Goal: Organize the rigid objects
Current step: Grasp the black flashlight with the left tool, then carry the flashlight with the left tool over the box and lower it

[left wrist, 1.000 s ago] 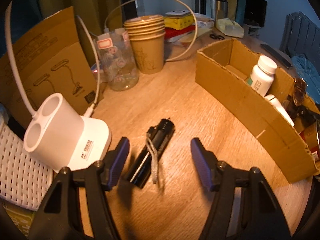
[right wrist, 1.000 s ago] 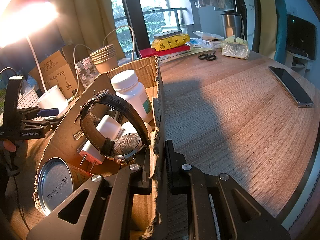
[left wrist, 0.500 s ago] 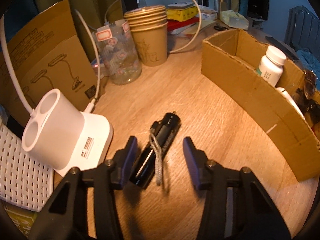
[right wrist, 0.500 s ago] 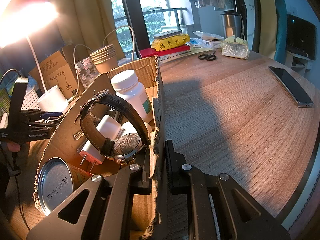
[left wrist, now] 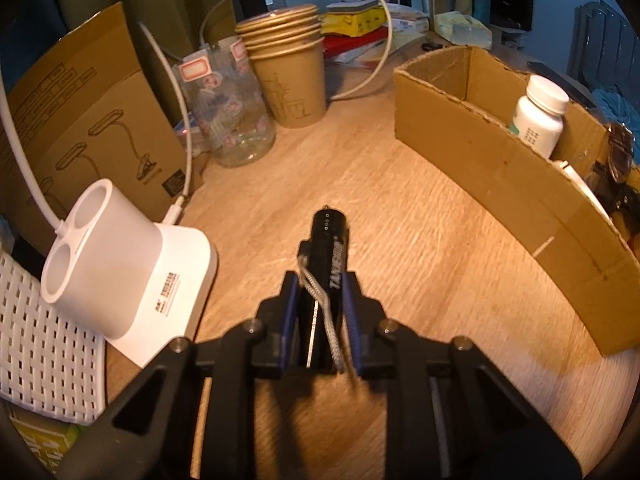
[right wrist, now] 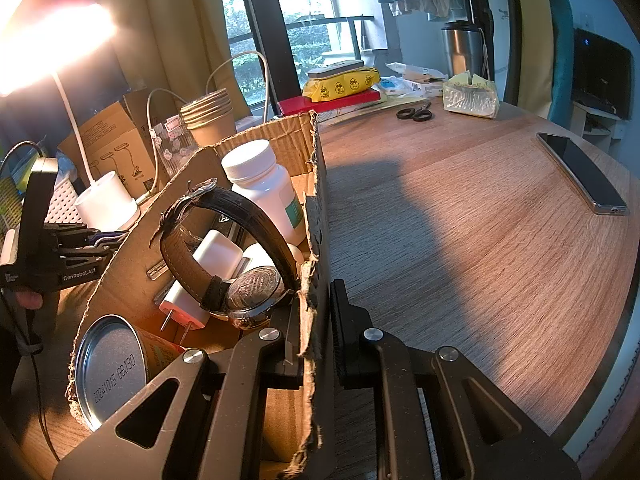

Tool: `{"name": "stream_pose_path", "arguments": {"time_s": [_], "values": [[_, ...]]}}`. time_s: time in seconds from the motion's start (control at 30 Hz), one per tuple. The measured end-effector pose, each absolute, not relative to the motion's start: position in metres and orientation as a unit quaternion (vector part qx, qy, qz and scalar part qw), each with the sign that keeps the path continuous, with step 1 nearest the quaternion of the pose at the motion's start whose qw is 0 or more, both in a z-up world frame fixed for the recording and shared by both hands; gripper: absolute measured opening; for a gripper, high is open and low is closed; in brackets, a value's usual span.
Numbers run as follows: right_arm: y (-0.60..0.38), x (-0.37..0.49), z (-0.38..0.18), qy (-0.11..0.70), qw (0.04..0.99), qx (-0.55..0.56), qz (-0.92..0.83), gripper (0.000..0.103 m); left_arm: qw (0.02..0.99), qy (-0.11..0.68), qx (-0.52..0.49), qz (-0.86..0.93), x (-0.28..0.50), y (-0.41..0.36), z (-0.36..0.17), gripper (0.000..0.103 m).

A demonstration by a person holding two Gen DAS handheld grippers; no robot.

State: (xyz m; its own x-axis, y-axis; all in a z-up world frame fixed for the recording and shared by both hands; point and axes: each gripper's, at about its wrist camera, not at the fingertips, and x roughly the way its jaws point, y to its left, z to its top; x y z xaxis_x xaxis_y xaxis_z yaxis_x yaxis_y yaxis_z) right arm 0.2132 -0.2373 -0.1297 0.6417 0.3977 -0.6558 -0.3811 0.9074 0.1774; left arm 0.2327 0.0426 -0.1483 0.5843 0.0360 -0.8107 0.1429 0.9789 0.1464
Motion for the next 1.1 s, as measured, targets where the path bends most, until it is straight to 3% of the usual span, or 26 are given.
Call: {"name": "stream_pose_path", "arguments": {"time_s": [1.1], "values": [[-0.237,0.213,-0.13,0.365,0.906,0.011,0.215,0.013,0.911,0.396,0.059,-0.098,0.188,-0.023,-0.077,0.021]]}}
